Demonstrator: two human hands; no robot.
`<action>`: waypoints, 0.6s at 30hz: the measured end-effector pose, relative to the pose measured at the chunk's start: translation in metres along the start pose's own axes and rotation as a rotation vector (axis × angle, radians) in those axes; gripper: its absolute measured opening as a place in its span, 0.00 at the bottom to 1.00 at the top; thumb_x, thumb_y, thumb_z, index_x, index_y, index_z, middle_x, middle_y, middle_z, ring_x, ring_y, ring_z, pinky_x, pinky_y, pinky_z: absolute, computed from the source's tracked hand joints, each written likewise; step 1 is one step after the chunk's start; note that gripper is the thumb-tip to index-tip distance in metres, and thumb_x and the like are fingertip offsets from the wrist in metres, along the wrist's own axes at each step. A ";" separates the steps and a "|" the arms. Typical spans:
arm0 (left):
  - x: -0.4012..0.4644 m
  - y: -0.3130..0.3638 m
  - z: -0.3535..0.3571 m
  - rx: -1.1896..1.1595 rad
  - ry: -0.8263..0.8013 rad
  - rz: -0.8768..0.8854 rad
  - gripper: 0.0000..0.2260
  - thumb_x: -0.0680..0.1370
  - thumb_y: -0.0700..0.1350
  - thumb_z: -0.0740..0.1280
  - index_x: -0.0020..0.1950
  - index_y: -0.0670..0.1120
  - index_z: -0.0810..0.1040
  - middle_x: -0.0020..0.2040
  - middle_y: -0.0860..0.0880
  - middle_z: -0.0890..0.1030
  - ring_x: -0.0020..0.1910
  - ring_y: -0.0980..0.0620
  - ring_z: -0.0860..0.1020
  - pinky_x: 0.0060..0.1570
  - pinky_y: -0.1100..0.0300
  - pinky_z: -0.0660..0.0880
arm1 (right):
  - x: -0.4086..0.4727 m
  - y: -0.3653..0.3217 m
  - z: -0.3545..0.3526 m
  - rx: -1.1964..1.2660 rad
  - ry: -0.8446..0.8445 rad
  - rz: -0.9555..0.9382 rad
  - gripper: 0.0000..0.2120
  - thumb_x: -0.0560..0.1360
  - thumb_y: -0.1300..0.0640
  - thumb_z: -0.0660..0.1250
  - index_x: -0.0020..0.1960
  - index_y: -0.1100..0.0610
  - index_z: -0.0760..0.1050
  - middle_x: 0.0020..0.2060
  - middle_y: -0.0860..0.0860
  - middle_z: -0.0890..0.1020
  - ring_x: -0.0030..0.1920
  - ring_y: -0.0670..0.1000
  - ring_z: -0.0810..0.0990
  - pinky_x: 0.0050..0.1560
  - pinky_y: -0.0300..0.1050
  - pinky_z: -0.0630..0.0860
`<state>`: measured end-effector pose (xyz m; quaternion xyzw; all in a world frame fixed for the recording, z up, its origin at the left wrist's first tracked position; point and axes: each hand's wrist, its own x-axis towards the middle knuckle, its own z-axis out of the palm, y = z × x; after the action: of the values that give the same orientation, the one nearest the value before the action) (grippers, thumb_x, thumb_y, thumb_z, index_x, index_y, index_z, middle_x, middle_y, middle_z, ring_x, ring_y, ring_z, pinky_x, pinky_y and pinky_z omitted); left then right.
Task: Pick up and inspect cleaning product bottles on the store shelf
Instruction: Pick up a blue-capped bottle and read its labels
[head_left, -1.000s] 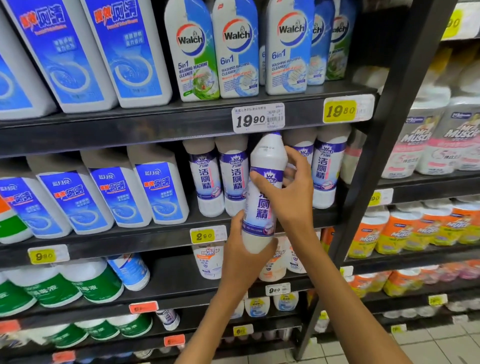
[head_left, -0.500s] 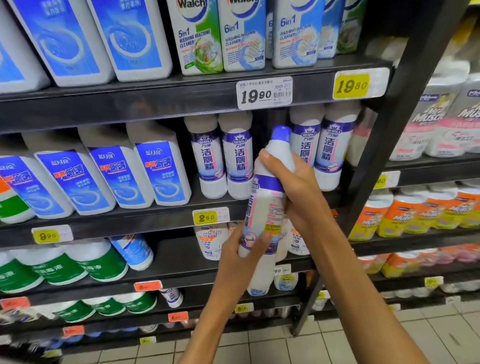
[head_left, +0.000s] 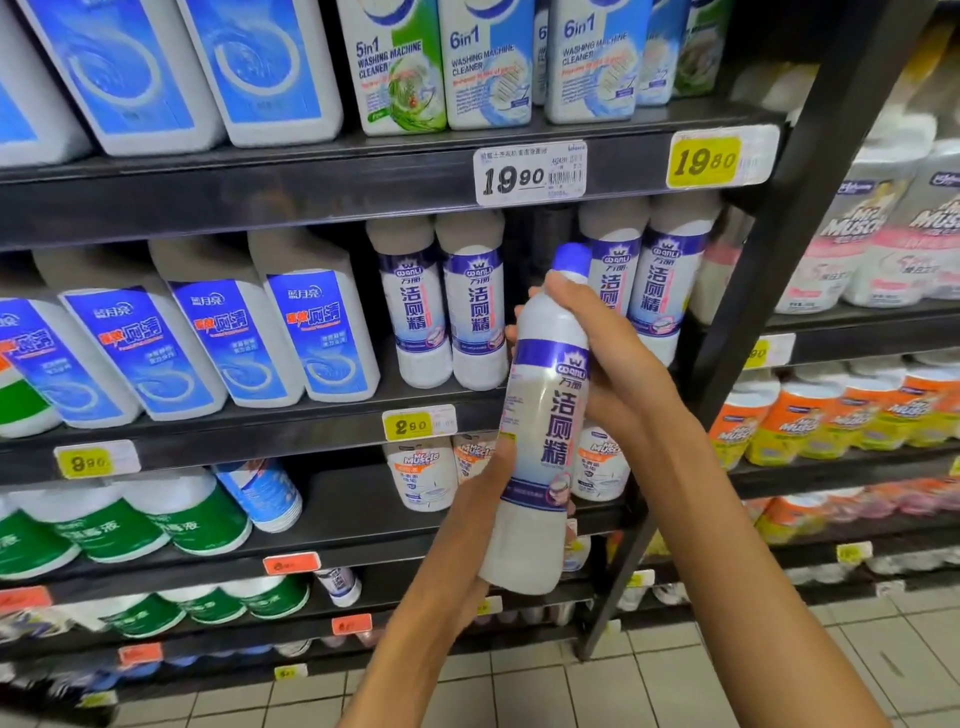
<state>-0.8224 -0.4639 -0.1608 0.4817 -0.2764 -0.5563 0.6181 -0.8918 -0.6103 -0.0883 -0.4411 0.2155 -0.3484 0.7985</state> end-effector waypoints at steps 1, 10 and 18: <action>-0.001 0.003 0.001 -0.062 -0.034 -0.029 0.21 0.69 0.68 0.63 0.48 0.55 0.85 0.44 0.45 0.85 0.39 0.50 0.84 0.37 0.58 0.80 | 0.001 0.000 -0.002 0.042 -0.013 0.013 0.16 0.68 0.47 0.72 0.50 0.56 0.77 0.42 0.55 0.84 0.42 0.52 0.84 0.46 0.48 0.81; -0.003 0.003 0.004 -0.159 -0.177 -0.202 0.34 0.71 0.69 0.60 0.63 0.43 0.77 0.51 0.40 0.83 0.47 0.44 0.83 0.45 0.52 0.80 | 0.007 0.003 0.003 0.377 -0.139 0.149 0.15 0.71 0.49 0.67 0.50 0.61 0.76 0.40 0.56 0.81 0.35 0.52 0.80 0.38 0.44 0.80; -0.011 0.015 0.002 -0.175 -0.135 -0.140 0.27 0.68 0.64 0.66 0.56 0.45 0.81 0.44 0.39 0.84 0.39 0.46 0.83 0.36 0.54 0.80 | 0.012 0.004 0.007 -0.153 0.215 0.092 0.17 0.71 0.43 0.70 0.49 0.57 0.76 0.37 0.56 0.84 0.36 0.53 0.84 0.48 0.54 0.81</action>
<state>-0.8206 -0.4556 -0.1439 0.4053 -0.2334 -0.6512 0.5977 -0.8775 -0.6138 -0.0887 -0.4505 0.3460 -0.3392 0.7498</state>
